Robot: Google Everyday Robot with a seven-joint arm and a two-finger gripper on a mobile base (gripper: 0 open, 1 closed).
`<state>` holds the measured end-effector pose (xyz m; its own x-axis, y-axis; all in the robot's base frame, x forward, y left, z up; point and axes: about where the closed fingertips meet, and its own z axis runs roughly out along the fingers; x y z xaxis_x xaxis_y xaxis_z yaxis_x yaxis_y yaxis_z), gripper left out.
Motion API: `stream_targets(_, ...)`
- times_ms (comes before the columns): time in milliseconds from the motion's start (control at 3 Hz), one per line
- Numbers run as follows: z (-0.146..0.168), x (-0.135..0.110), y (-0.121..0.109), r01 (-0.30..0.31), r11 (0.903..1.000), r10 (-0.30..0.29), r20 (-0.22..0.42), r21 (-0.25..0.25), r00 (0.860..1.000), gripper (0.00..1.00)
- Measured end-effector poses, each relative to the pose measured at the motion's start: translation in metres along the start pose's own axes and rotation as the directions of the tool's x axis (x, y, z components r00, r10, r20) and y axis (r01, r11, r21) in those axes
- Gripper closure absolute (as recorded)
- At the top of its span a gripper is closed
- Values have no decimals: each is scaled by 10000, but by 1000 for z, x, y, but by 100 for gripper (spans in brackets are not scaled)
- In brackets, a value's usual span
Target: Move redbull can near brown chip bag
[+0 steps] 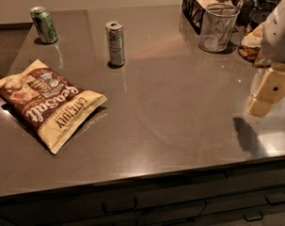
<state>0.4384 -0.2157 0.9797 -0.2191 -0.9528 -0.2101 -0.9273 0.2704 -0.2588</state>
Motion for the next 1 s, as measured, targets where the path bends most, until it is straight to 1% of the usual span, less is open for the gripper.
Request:
stream_targets(333,0,0,0,0,10000,0,1,2,10000,0)
stream_targets(667,0,-10,-8,-8,9999,10,141,-104,9999,0)
stream_targets(1000,4,-41,-30,-101,9999,110,707,-139,9974,0)
